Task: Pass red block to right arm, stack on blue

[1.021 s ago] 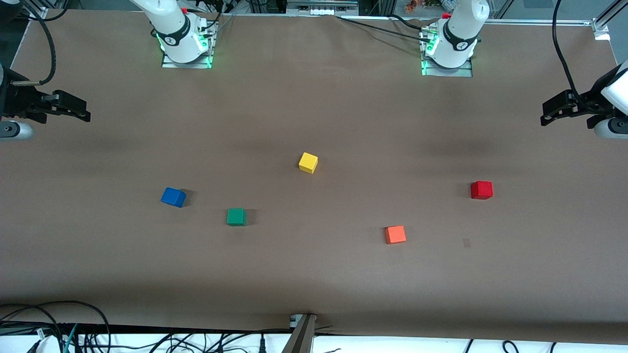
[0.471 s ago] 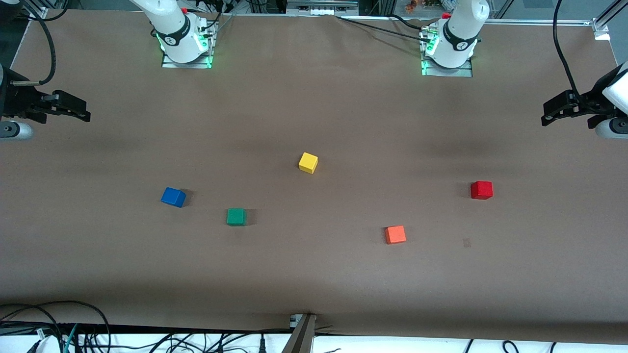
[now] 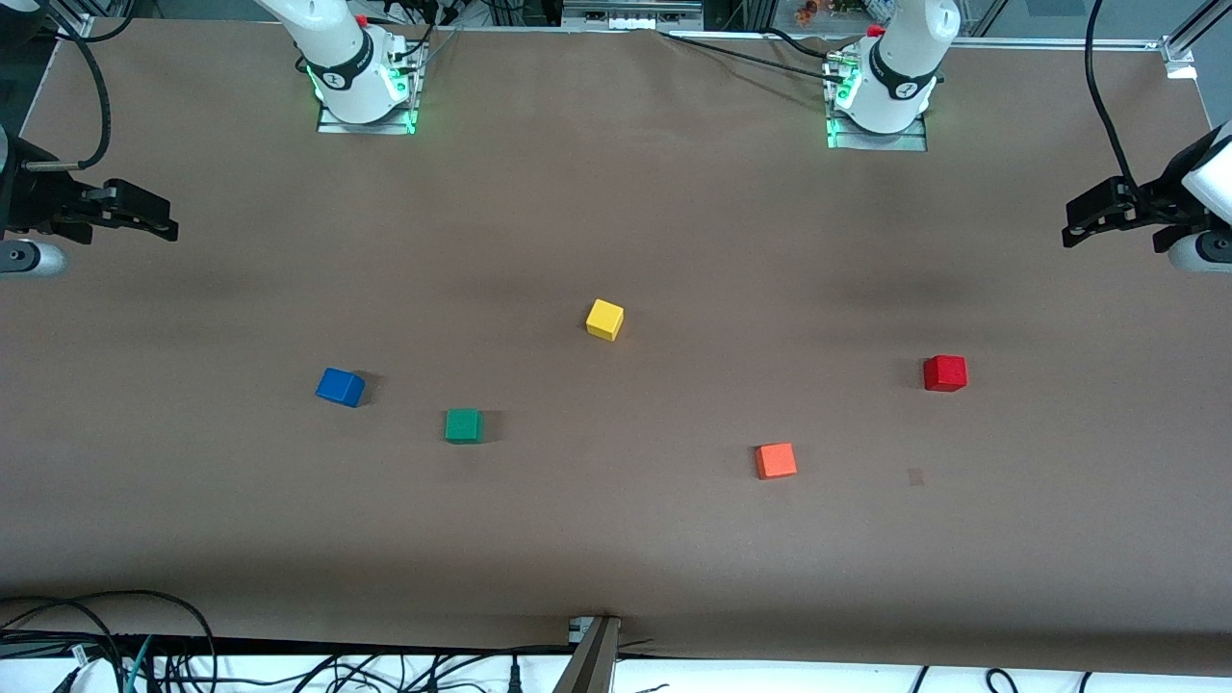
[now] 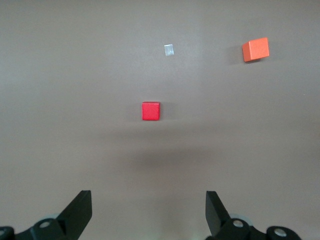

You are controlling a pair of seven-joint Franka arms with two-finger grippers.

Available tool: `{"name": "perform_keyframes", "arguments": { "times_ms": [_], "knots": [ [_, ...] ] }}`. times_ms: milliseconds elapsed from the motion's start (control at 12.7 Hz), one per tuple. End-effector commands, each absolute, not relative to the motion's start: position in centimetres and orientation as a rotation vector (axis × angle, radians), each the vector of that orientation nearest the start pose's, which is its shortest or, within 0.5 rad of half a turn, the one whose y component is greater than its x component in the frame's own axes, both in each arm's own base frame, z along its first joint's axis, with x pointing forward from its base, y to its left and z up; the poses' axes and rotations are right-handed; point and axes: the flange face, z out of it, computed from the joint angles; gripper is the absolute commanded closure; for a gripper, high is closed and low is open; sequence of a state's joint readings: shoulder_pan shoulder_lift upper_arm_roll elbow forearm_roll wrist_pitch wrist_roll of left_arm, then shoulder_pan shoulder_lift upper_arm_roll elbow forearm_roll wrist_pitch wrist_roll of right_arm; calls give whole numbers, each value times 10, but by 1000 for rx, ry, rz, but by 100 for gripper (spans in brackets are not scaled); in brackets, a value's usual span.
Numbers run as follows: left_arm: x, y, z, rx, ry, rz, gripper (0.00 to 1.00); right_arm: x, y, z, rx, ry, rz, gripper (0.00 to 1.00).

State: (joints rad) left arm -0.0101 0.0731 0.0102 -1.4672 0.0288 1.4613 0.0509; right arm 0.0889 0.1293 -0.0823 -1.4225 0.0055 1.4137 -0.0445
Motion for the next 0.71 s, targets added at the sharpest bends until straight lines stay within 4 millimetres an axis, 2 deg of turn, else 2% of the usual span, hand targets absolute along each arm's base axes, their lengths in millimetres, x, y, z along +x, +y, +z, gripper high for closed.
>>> {"name": "perform_keyframes", "arguments": {
  "times_ms": [0,628],
  "knots": [
    [560,5,626,-3125,82,116,0,581,4,613,-3146,-96,201,0],
    [560,5,621,-3123,80,133,0,581,2,612,-3146,-91,203,0]
  ]
}}
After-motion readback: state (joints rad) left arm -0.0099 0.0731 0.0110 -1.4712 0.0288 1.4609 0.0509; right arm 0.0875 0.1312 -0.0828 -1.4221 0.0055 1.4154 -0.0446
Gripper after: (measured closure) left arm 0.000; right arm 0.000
